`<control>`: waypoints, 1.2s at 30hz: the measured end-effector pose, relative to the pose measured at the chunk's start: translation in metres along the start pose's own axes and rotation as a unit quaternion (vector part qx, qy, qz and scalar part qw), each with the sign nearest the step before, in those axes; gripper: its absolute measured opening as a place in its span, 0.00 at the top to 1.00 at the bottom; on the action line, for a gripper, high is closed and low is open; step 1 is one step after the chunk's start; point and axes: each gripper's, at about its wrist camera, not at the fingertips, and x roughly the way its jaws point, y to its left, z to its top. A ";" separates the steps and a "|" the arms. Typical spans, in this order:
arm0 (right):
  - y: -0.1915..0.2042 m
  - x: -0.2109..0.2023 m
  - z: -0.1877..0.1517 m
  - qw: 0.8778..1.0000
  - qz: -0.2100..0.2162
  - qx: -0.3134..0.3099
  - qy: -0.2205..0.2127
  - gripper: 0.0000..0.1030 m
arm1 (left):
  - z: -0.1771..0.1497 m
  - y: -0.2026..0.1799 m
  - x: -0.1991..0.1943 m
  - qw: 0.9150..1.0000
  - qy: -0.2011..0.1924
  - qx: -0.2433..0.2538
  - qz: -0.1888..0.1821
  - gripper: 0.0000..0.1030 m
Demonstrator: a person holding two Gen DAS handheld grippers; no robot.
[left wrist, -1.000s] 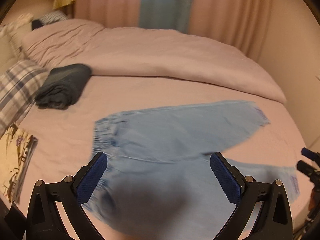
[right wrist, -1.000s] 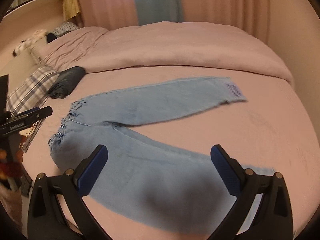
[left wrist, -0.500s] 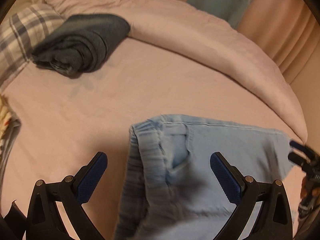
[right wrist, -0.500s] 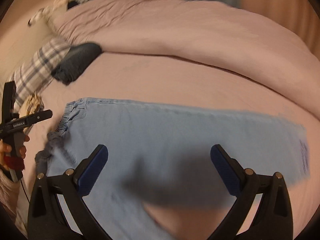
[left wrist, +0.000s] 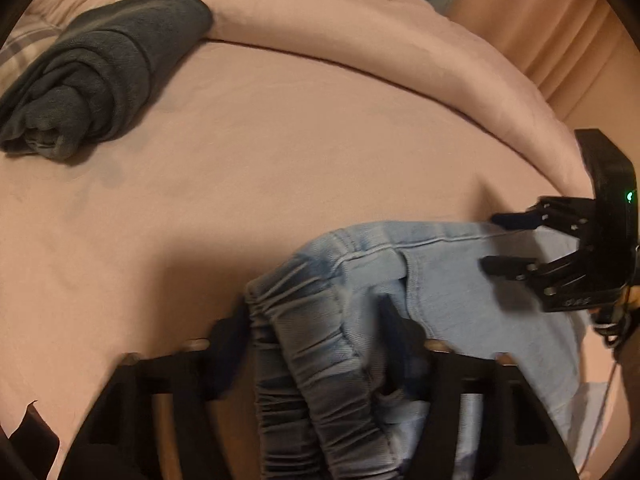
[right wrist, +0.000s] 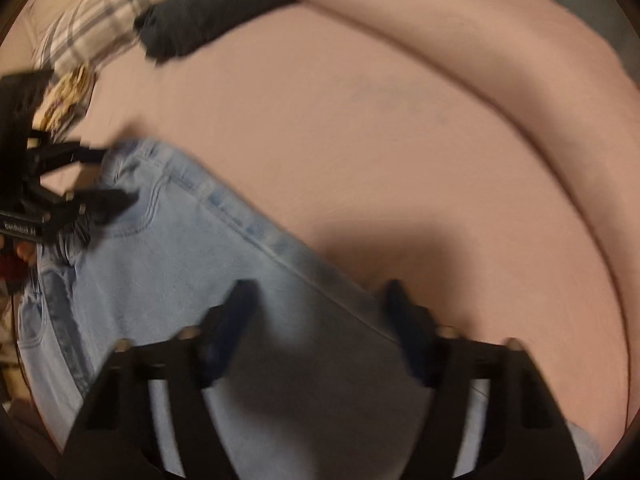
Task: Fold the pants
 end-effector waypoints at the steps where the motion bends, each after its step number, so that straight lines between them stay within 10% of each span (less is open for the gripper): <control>1: 0.004 0.000 0.000 1.000 -0.001 -0.011 -0.003 0.48 | 0.000 0.001 0.001 1.000 -0.002 -0.002 -0.003 0.50; 3: 0.009 -0.006 0.001 1.000 0.011 -0.019 -0.016 0.83 | -0.002 0.002 -0.001 1.000 -0.008 -0.003 -0.019 0.56; 5: 0.015 -0.010 -0.002 0.999 -0.003 -0.035 -0.016 0.89 | -0.001 0.004 -0.003 0.999 -0.014 -0.012 -0.027 0.61; 16: 0.009 -0.028 0.025 0.992 -0.105 -0.029 -0.058 0.93 | 0.027 -0.006 -0.003 0.997 -0.063 -0.011 0.035 0.65; 20: 0.003 -0.001 0.033 0.993 -0.112 0.009 -0.031 0.78 | 0.021 -0.012 0.008 0.995 -0.031 0.012 0.094 0.53; 26: -0.018 -0.079 0.001 0.985 -0.083 0.078 -0.128 0.41 | -0.010 -0.026 -0.063 0.978 -0.091 0.101 0.155 0.41; 31: -0.072 -0.144 -0.073 0.963 -0.115 0.184 -0.157 0.34 | -0.041 -0.032 -0.084 0.989 -0.090 0.097 0.070 0.36; 36: -0.147 -0.182 -0.185 0.914 -0.165 0.342 -0.144 0.34 | -0.045 -0.065 -0.057 0.994 -0.050 0.102 0.009 0.36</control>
